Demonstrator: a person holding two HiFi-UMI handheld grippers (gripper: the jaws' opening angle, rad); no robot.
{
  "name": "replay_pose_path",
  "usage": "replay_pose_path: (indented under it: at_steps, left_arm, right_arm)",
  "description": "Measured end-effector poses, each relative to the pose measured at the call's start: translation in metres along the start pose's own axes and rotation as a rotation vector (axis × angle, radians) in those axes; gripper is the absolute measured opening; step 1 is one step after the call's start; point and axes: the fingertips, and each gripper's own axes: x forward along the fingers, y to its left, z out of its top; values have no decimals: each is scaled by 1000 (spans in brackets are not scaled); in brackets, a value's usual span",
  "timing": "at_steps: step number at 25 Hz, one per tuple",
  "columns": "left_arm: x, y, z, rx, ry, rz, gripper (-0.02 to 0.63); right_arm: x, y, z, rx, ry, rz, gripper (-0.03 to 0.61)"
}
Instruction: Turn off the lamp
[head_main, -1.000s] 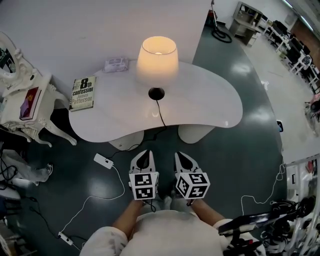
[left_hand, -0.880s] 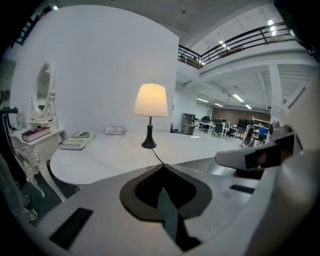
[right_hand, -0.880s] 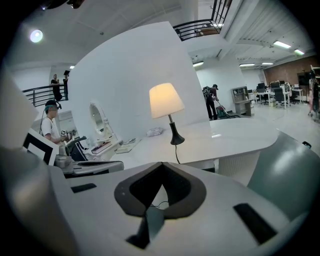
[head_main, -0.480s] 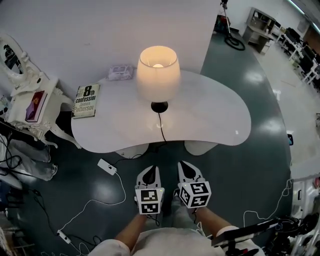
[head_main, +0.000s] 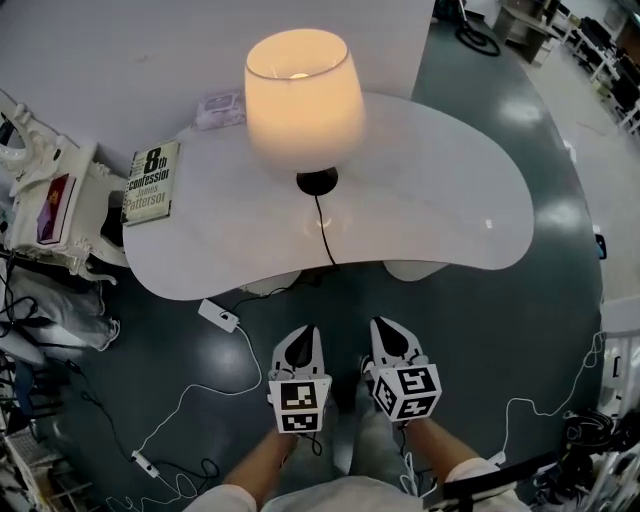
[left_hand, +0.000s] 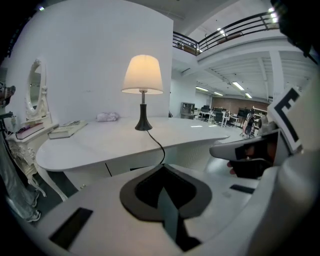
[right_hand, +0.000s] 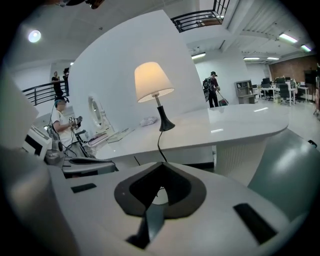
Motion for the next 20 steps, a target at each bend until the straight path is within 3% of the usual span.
replay_pose_path:
  at_steps: [9,20]
  left_arm:
    - [57,5,-78,-7,90,-15,-3]
    - [129,12,-148,-27,111,13,-3]
  right_arm:
    - [45,-23,-63,67,-1,-23,0]
    - [90,-58,-140,121,5,-44,0]
